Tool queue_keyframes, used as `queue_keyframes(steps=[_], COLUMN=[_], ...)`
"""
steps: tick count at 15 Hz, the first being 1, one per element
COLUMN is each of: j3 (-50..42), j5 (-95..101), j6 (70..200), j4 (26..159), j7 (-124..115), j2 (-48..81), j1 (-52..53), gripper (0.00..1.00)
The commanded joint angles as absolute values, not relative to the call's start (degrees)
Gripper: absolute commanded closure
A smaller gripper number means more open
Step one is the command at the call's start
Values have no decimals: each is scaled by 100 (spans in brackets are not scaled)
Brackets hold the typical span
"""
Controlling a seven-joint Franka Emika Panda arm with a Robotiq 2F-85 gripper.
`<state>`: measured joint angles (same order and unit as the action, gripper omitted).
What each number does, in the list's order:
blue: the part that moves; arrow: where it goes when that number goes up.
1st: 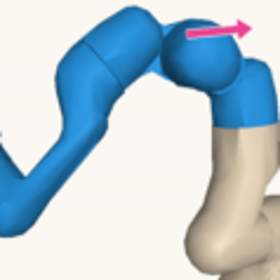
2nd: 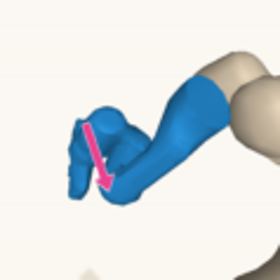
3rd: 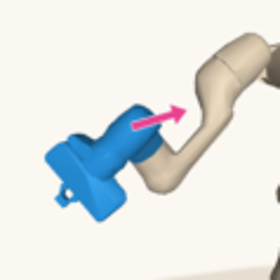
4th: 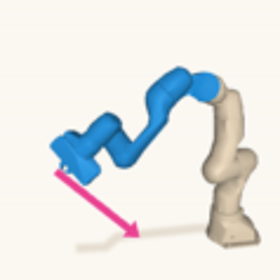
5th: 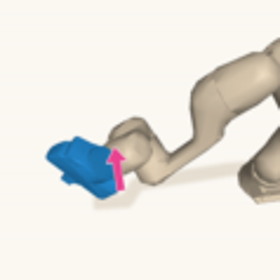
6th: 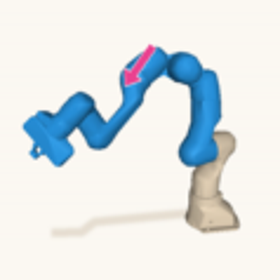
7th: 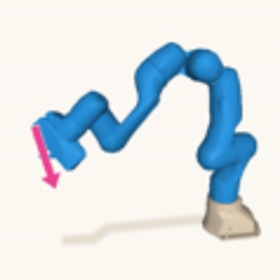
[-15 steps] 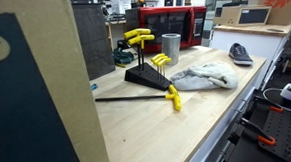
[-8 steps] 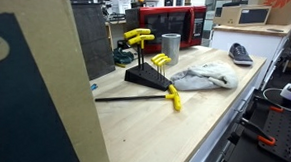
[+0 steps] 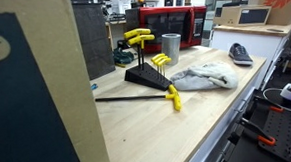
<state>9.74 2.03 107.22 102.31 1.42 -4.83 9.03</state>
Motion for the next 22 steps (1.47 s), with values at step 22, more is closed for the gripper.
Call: queue_keyframes(steps=[22], j3=[935], j5=[83], j6=[10342], j4=[11275], j7=[-510], j2=[-1792], j1=[803], gripper=[0])
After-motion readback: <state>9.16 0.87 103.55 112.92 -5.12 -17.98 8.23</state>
